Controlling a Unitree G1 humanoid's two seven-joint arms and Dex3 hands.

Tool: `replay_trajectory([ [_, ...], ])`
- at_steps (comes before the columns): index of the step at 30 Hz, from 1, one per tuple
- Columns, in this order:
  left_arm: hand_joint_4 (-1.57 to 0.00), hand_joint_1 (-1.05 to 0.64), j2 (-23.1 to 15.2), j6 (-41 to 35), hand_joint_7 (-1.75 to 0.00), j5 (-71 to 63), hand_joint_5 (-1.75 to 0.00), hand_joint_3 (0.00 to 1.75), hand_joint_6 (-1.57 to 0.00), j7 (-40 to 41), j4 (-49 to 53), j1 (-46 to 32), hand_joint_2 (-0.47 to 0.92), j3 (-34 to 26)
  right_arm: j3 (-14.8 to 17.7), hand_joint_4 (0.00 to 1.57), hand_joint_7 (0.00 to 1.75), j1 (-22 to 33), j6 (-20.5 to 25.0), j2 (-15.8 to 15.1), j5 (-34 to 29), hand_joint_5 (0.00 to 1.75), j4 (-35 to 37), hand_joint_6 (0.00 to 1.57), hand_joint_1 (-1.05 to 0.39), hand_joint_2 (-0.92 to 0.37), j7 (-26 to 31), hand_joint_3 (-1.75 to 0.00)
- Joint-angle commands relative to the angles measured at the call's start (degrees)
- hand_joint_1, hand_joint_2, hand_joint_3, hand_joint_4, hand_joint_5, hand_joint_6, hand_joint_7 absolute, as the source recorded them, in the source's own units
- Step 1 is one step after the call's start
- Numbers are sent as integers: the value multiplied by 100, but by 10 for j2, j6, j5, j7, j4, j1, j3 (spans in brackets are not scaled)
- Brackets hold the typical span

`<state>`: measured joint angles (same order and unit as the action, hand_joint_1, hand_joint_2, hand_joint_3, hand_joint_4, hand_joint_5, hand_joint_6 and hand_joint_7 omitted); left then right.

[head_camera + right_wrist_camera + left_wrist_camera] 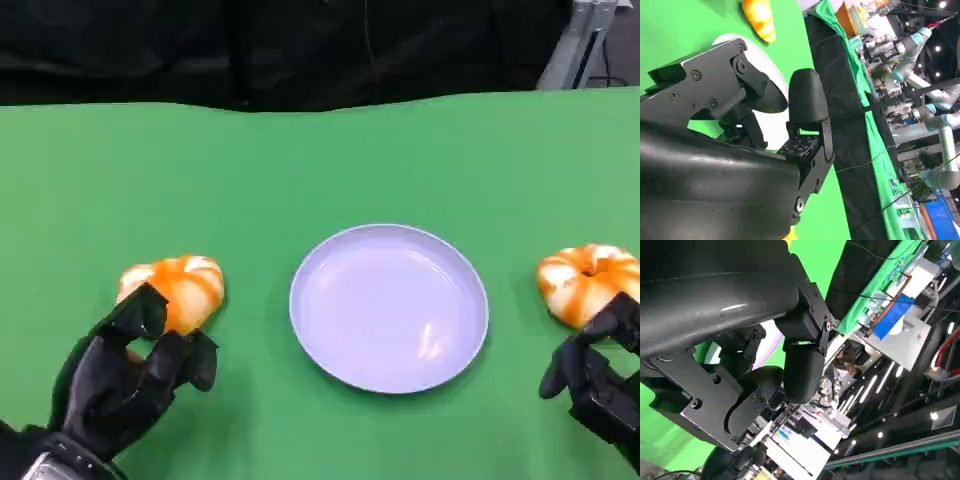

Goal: Grasp the bread from the table and place it into the plate.

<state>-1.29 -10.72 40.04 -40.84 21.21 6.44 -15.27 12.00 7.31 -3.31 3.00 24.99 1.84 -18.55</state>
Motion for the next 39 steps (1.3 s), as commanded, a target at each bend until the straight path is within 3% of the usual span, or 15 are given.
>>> replay_trajectory([
  [1,-92,-4,-4,8,-165,-8,-175,144,-85,-4,6,3,34,-5,7,81,154,-4,-8,-9,3,175,7,73,-9,-57,-4,-115],
  [15,-92,-4,-2,17,-164,-15,-175,135,-87,-9,6,2,38,-6,5,83,155,-2,-7,-7,-1,175,3,74,-8,-55,0,-119],
  [19,-91,-4,8,71,-154,-49,-175,134,-89,18,0,-2,38,-3,6,83,155,-3,-11,-7,-1,175,5,74,-8,-55,-3,-119],
  [20,-76,-12,7,146,-137,-112,-163,121,-80,48,3,-6,40,10,6,83,155,-4,-11,-6,0,175,6,74,-8,-55,-3,-119],
  [21,-60,-27,1,230,-102,-187,-133,91,-71,84,13,-9,52,25,6,83,155,-5,-10,-6,1,175,7,74,-8,-54,-2,-119],
  [22,-49,-44,-4,289,-58,-238,-96,49,-66,109,22,-10,74,36,7,83,155,-5,-10,-6,1,175,8,74,-8,-54,-2,-119],
  [23,-45,-50,-14,358,-41,-306,-82,32,-66,151,38,-9,83,47,7,83,155,-6,-8,-5,2,175,8,74,-8,-54,-1,-119],
  [25,-30,-69,-38,440,-13,-467,-50,32,-56,289,43,-14,90,67,7,84,155,-7,-6,-5,3,175,7,74,-8,-54,0,-119],
  [27,-23,-76,-50,470,-3,-560,-35,31,-50,377,44,-18,92,79,7,84,155,-7,-8,-6,2,175,7,74,-7,-54,-1,-119],
  [32,-18,-90,-97,425,-1,-785,-20,19,-41,602,28,7,92,139,7,83,155,-14,-10,-8,-1,175,15,74,-8,-54,-2,-119],
  [35,-16,-94,-123,373,0,-859,-16,17,-37,655,39,38,92,173,8,83,155,-17,-8,-8,1,175,19,74,-8,-55,-4,-119],
  [39,-15,-96,-147,288,0,-920,-13,15,-34,663,48,76,92,219,7,83,155,-19,-11,-7,1,175,22,74,-8,-55,-7,-119],
])
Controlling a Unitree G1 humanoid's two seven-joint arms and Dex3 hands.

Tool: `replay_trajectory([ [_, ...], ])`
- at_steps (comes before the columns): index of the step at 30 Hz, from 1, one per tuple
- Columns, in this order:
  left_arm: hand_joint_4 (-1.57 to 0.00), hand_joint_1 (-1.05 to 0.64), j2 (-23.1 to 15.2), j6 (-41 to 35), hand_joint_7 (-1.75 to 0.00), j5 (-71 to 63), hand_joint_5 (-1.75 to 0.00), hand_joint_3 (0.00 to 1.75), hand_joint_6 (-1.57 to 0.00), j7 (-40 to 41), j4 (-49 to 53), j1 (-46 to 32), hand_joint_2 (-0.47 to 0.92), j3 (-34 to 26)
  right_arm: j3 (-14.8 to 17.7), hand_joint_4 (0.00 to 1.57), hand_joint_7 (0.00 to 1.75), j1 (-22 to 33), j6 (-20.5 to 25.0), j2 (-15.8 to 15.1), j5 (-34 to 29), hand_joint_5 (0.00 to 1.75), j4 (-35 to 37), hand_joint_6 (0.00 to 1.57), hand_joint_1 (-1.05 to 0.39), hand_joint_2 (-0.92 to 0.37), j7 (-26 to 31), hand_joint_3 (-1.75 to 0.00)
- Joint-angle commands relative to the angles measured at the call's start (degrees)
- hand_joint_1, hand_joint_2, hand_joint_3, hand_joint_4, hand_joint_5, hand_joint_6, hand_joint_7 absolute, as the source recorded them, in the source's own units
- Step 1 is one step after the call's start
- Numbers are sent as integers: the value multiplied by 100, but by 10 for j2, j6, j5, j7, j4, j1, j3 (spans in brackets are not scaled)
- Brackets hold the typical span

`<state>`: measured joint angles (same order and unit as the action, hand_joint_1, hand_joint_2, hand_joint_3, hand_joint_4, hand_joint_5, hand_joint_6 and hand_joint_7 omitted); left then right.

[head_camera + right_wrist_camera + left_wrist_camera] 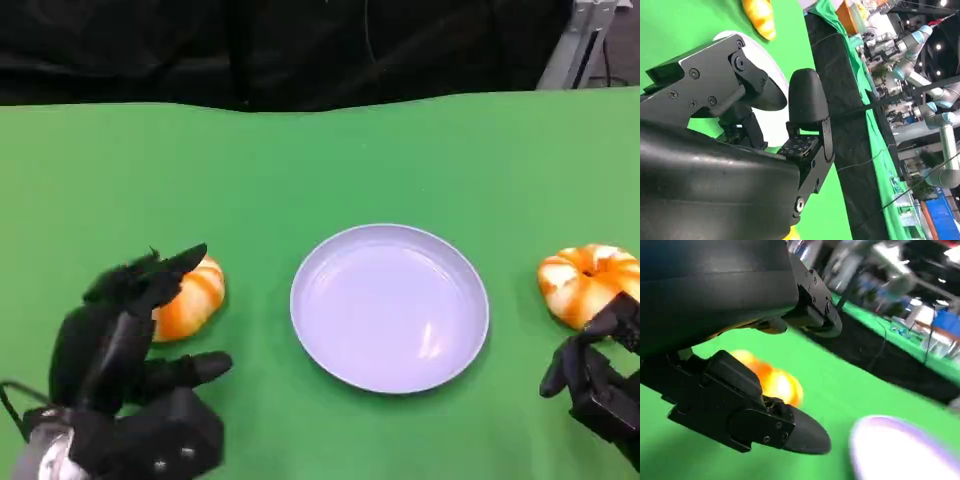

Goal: Grasp the bread from the table and place it into the plate.

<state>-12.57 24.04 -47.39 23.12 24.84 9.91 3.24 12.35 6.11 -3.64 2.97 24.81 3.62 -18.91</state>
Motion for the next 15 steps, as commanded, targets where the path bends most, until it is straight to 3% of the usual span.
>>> replay_trajectory([
  [1,-16,-96,-38,-72,0,-48,-14,14,-34,23,16,48,92,44,4,83,155,-7,-8,-6,3,175,5,74,-8,-55,-3,-119],
  [7,-30,-94,-46,-124,-1,-59,-11,7,-37,40,125,127,92,106,2,83,155,-6,-11,-5,-1,175,2,74,-8,-54,1,-119],
  [15,-33,-92,-36,-153,0,-25,-5,15,-38,-1,252,212,92,159,0,83,156,-7,-11,-5,-2,175,2,74,-8,-53,2,-120],
])
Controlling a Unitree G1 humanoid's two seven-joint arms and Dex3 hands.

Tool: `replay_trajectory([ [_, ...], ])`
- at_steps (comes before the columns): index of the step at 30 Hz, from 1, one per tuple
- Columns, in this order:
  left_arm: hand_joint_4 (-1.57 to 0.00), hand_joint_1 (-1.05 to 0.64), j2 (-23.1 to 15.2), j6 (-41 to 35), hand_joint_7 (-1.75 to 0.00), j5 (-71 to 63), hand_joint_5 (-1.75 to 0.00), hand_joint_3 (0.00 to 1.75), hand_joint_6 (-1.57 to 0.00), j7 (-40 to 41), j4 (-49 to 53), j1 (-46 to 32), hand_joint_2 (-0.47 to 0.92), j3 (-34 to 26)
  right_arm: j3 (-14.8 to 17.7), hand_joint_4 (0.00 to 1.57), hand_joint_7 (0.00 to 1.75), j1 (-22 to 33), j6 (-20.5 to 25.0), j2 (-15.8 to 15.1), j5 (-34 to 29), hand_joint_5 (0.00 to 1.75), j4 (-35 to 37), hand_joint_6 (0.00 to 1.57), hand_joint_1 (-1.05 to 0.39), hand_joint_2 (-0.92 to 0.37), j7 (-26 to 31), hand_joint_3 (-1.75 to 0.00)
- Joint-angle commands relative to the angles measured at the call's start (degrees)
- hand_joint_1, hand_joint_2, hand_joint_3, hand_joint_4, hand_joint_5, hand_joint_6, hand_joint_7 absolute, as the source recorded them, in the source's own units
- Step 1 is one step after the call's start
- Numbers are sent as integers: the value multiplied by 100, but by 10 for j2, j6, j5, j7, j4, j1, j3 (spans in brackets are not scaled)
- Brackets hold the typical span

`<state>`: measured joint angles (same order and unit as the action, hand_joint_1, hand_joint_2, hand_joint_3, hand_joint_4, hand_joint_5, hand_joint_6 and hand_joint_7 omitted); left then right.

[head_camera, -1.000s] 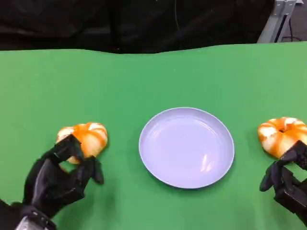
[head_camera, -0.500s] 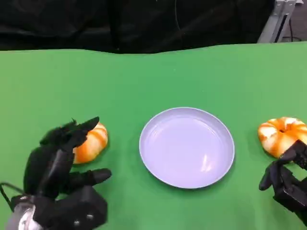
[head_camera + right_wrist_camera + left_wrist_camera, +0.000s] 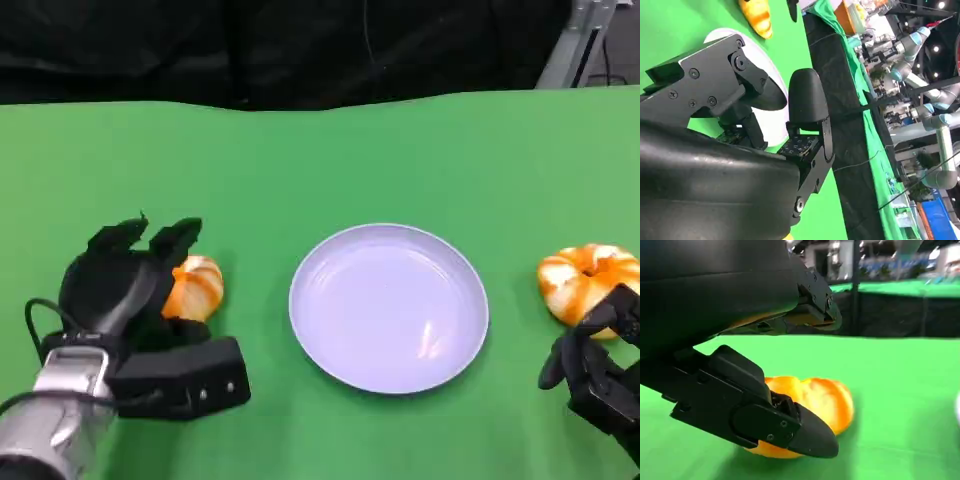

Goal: Grasp the bread from the table and place it into the plate.

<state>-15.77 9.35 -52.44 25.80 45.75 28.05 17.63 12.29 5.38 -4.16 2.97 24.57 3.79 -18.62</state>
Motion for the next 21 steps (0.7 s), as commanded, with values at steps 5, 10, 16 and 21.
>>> replay_trajectory([
  [5,-33,-97,-1,2,0,64,-3,23,-37,-63,96,59,92,30,0,83,157,0,-6,-5,-1,175,0,74,-8,-54,0,-122],
  [10,-32,-97,-3,8,-1,97,-2,29,-35,-124,132,88,92,41,-1,83,157,1,-5,-5,0,175,0,73,-8,-53,1,-122],
  [16,-35,-96,1,-1,0,111,-2,36,-35,-181,167,114,92,63,-2,83,157,2,-1,-4,3,175,-5,73,-7,-54,2,-122],
  [21,-41,-93,6,-1,-3,116,-4,36,-41,-206,186,126,92,77,-2,82,157,3,-3,-5,6,175,-4,72,-6,-55,-2,-122],
])
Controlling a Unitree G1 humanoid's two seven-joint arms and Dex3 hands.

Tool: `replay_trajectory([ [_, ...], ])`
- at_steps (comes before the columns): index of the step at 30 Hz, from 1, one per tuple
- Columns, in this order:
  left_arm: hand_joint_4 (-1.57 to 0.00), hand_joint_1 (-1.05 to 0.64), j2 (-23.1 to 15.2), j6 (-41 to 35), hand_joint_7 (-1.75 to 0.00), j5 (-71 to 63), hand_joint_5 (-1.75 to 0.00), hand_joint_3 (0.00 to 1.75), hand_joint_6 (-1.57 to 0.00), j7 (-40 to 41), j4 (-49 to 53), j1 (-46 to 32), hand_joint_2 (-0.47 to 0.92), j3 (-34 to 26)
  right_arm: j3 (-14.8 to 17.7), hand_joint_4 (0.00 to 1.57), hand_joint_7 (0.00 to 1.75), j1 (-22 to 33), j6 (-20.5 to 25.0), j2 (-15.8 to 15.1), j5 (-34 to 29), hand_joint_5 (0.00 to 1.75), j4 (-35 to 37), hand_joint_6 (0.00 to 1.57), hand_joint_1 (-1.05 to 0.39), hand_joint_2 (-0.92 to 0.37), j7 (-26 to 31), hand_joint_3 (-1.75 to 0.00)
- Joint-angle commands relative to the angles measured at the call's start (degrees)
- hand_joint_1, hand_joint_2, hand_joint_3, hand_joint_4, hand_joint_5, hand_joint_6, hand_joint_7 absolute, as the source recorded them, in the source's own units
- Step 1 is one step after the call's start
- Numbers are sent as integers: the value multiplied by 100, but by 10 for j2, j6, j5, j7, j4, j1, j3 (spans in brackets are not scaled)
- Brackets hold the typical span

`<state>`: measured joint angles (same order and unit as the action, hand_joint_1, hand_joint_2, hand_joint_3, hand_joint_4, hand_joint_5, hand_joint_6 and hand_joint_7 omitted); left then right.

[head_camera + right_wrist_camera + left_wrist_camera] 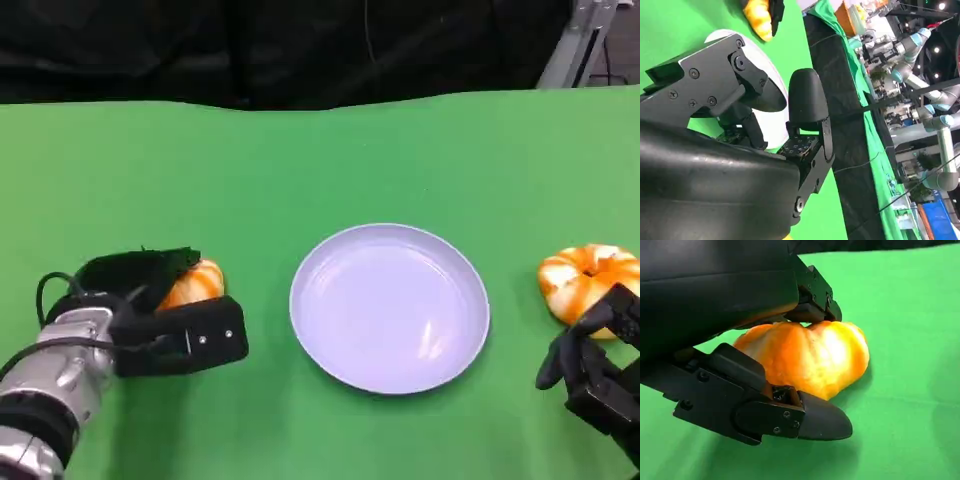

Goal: Grasp the bread from the table and place it into the plate.

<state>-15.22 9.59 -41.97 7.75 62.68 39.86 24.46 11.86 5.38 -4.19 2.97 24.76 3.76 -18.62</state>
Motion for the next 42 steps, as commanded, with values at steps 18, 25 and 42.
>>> replay_trajectory([
  [18,-105,-15,9,14,-15,80,-46,12,-111,10,5,-7,92,-12,2,79,160,11,-2,-7,4,175,-14,68,-6,-59,-1,-119],
  [25,-72,-10,-4,51,-169,77,-174,40,-56,116,-52,-27,92,-21,4,79,161,9,0,-7,4,175,-13,68,-7,-59,1,-117],
  [42,-75,-11,-18,85,-165,78,-175,89,-69,100,-318,-72,69,-55,5,81,158,8,2,-10,4,175,-12,71,-9,-56,-1,-117],
])
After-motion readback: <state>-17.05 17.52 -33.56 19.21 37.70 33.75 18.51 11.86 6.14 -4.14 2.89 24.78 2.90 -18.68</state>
